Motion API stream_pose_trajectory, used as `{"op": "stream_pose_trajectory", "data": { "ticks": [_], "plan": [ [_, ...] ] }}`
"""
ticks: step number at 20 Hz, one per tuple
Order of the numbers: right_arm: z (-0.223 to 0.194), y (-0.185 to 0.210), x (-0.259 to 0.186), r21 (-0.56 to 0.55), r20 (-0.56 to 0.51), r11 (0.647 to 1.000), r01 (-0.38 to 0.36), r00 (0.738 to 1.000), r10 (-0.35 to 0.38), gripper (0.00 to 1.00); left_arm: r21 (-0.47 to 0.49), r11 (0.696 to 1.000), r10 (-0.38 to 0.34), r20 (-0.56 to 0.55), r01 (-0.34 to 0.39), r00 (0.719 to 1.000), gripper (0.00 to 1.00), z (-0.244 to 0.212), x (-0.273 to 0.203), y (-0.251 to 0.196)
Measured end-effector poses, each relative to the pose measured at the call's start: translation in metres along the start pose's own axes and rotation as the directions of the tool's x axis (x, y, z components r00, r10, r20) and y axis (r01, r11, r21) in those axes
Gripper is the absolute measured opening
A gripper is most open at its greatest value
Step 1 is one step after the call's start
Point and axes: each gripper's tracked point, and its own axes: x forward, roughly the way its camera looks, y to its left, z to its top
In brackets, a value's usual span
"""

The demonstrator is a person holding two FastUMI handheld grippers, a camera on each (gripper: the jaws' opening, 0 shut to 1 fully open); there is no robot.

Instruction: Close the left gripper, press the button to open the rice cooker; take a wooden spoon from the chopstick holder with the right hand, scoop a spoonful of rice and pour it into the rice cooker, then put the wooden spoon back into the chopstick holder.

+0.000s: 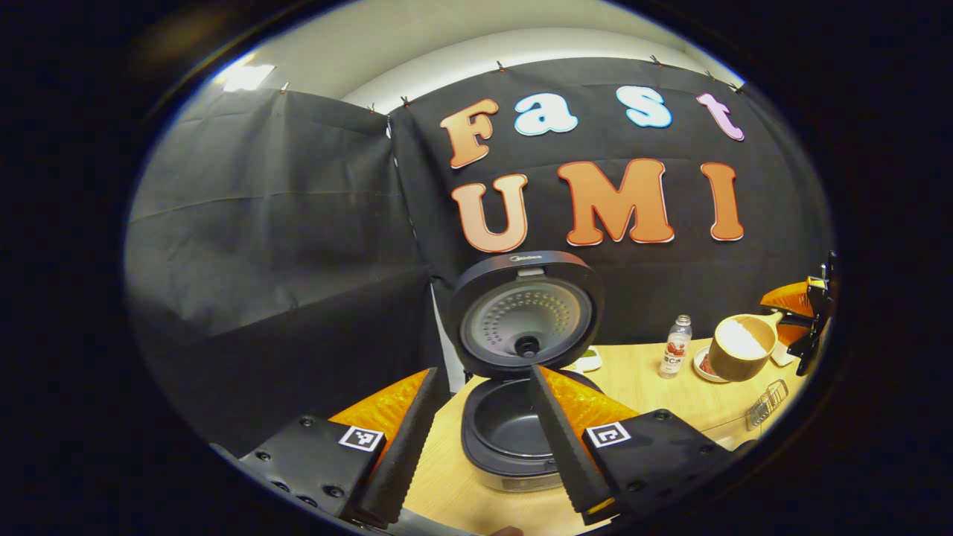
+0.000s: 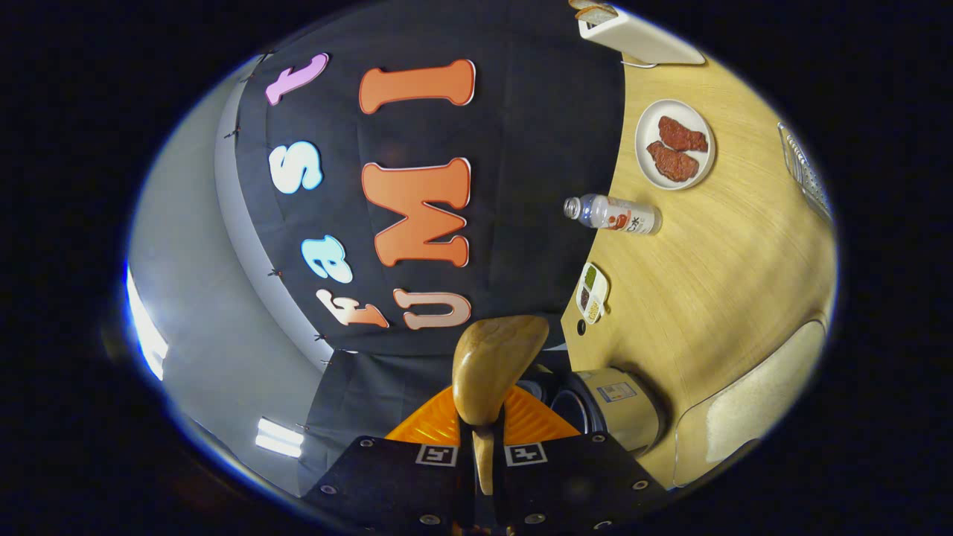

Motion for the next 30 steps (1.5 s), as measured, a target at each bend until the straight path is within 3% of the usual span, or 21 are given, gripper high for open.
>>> {"op": "stream_pose_trajectory", "data": {
  "ticks": [4, 10, 11, 13, 17, 20, 21, 24, 30],
  "plan": [
    [-0.027, 0.012, 0.042, -0.021, -0.057, 1.0, 0.0, 0.998, -0.001, 0.08, -0.025, 0.999, 0.033, -0.005, -0.033, 0.999, 0.84, -0.01, -0.001, 0.025],
    [-0.068, -0.002, 0.094, -0.043, -0.127, 0.998, 0.05, 0.99, -0.055, 0.08, -0.013, 0.998, 0.056, 0.011, -0.056, 0.998, 0.84, -0.023, -0.002, 0.05],
    [-0.073, -0.006, 0.1, -0.045, -0.136, 0.997, 0.061, 0.988, -0.067, 0.08, -0.016, 0.998, 0.056, 0.027, -0.056, 0.998, 0.77, -0.021, -0.003, 0.053],
    [-0.082, -0.01, 0.112, -0.057, -0.149, 0.996, 0.074, 0.985, -0.082, 0.08, -0.005, 0.998, 0.063, 0.051, -0.063, 0.997, 0.92, -0.018, -0.002, 0.059],
    [-0.096, -0.016, 0.133, -0.083, -0.172, 0.992, 0.095, 0.979, -0.109, 0.08, 0.024, 0.998, 0.064, 0.081, -0.066, 0.995, 0.86, -0.013, 0.002, 0.064],
    [-0.105, -0.022, 0.148, -0.112, -0.179, 0.988, 0.11, 0.975, -0.129, 0.08, 0.041, 0.997, 0.064, 0.082, -0.067, 0.995, 0.91, -0.014, 0.005, 0.067],
    [-0.108, -0.024, 0.152, -0.126, -0.182, 0.985, 0.118, 0.973, -0.14, 0.08, 0.044, 0.997, 0.056, 0.074, -0.059, 0.996, 0.99, -0.018, 0.007, 0.067],
    [-0.114, -0.035, 0.164, -0.159, -0.19, 0.978, 0.137, 0.968, -0.167, 0.08, 0.051, 0.998, 0.045, 0.045, -0.047, 0.998, 0.99, -0.028, 0.011, 0.069],
    [-0.116, -0.069, 0.18, -0.301, -0.156, 0.927, 0.223, 0.948, -0.278, 0.09, 0.061, 0.996, 0.064, 0.007, -0.064, 0.998, 0.99, -0.041, 0.019, 0.085]
  ]
}}
